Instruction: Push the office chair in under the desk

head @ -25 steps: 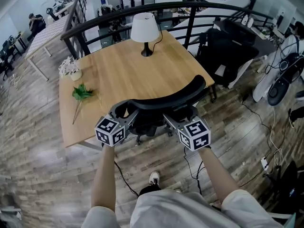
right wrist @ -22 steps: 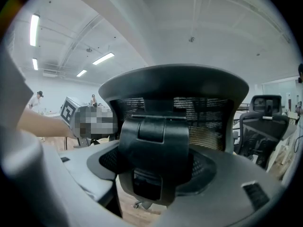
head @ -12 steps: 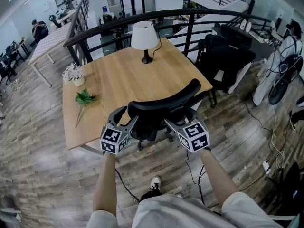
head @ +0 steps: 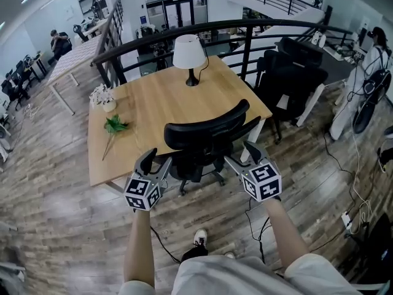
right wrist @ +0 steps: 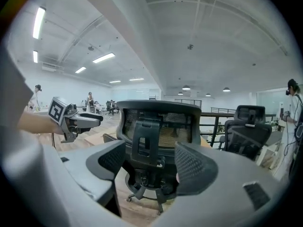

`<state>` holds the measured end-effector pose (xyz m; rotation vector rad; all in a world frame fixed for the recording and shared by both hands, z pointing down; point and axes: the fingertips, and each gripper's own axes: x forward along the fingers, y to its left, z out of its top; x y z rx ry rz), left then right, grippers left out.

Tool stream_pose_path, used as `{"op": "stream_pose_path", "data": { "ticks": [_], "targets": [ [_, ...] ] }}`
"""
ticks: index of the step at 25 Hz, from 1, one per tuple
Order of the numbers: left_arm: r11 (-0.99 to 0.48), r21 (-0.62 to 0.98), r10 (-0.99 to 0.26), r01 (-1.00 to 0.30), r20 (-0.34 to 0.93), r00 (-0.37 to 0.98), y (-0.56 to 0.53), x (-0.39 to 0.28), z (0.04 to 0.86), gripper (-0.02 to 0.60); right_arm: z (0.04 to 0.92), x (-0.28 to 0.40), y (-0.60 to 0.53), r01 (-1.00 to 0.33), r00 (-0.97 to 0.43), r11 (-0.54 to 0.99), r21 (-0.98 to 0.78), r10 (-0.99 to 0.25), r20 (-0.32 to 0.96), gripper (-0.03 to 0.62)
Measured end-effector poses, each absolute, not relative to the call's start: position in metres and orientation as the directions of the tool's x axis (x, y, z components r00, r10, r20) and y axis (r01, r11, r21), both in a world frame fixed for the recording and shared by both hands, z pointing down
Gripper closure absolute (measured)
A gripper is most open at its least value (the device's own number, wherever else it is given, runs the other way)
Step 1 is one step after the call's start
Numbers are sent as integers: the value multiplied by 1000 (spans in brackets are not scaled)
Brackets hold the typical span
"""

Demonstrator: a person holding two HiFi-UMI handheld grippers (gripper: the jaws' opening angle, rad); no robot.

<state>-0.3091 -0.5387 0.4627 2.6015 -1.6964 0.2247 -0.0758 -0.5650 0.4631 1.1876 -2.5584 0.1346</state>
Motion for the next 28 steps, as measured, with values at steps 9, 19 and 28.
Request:
{"op": "stream_pose_path", "data": {
  "ticks": [9, 19, 28],
  "targets": [
    [-367, -38, -929, -929, 62, 364, -459, -271, 435, 314, 445, -19, -504, -750, -627, 661, 15, -718, 302, 289],
    [-370, -101, -928, -923, -4, 373, -378, -208, 399, 325, 406, 27, -427, -723, -656, 689, 54, -708, 262, 327],
    [-392, -112, -920, -913, 33, 391, -338, -166, 391, 348, 380, 55, -385, -740, -653, 671, 48, -734, 189, 350]
  ]
}}
